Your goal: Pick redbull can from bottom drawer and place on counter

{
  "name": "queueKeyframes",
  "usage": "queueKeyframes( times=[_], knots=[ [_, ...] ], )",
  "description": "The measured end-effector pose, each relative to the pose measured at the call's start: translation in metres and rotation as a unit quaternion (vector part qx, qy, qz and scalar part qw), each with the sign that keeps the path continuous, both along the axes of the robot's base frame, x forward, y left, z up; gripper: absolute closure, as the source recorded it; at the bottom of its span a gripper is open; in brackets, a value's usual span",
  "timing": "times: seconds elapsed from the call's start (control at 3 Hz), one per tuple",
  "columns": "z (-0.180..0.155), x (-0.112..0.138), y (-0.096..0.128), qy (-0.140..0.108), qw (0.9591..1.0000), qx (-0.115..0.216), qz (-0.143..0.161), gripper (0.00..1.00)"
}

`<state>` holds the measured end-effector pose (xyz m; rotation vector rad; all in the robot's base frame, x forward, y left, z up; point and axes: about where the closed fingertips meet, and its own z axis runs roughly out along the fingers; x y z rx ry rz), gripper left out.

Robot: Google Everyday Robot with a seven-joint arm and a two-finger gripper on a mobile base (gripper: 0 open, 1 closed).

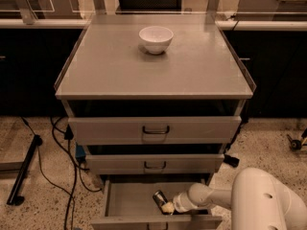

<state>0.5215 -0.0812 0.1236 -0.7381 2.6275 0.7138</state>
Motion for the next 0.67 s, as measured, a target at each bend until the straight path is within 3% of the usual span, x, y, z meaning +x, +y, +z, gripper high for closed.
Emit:
queueKeyframes(
  times=[0.33,0.67],
  knots=[
    [0.010,0.003,-0.006,-0.014,0.9993,0.002,0.034,1.00],
    [0.023,0.006,-0.015,-0.036,0.9962,-0.016,0.078,1.00]
  ],
)
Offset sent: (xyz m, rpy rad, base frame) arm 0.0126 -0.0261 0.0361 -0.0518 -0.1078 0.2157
